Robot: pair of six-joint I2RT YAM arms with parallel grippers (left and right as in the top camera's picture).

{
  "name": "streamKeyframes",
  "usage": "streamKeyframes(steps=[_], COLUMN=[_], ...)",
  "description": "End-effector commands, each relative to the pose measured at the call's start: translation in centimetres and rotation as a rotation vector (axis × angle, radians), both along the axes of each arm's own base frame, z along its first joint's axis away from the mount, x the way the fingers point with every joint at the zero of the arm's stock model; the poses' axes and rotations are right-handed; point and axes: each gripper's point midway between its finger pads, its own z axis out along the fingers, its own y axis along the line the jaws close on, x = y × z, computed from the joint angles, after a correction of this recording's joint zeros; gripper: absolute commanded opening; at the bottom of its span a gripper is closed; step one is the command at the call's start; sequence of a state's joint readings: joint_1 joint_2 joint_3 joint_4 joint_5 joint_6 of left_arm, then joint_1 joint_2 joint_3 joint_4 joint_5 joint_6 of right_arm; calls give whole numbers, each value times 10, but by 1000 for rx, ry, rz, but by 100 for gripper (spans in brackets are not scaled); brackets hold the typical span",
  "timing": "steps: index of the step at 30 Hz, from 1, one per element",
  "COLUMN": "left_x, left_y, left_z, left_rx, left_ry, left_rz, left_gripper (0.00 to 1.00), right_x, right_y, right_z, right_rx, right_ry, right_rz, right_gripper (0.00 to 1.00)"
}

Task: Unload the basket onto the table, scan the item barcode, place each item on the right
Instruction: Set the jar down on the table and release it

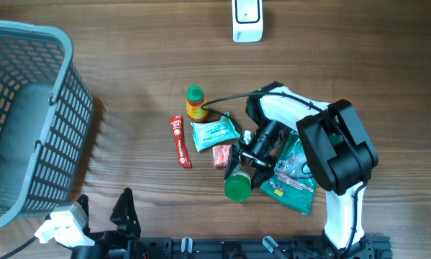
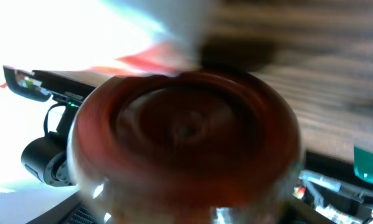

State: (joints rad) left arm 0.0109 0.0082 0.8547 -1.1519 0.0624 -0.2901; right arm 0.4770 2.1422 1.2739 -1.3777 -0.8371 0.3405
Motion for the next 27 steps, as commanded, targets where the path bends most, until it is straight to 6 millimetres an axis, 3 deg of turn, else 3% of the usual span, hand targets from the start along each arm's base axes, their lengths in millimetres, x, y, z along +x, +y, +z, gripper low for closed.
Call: streamKeyframes(steps=[1, 6, 11, 13, 15, 19, 22, 25, 27], left_x=[0, 0, 0, 0, 0, 0, 0, 0, 0], left_y=[-2, -2, -2, -2, -2, -2, -2, -2, -2], left_z=[0, 0, 0, 0, 0, 0, 0, 0, 0], left_rx=[15, 15, 15, 15, 15, 15, 15, 15, 15], left_ry=[-3, -3, -3, -3, -3, -3, -3, -3, -3], left_rz=[-15, -15, -15, -15, -15, -15, -15, -15, -15], left_gripper=[100, 100, 100, 100, 100, 100, 100, 100, 100], right_x=[-22, -12, 13, 15, 16, 43, 71, 79, 70], right_y=[2, 3, -14, -32, -42, -45, -67, -81, -72], right_z=[2, 5, 4, -15, -19, 13, 60, 114, 140], right_rx=[-2, 67, 80, 7, -24, -40, -201, -330, -349], right_ry=[159, 177, 165, 79, 29, -164, -440, -733, -876], right_rz=[-101, -193, -297, -229, -159, -122, -150, -247, -267], right_gripper=[71, 75, 85, 89, 89, 88, 89, 96, 100])
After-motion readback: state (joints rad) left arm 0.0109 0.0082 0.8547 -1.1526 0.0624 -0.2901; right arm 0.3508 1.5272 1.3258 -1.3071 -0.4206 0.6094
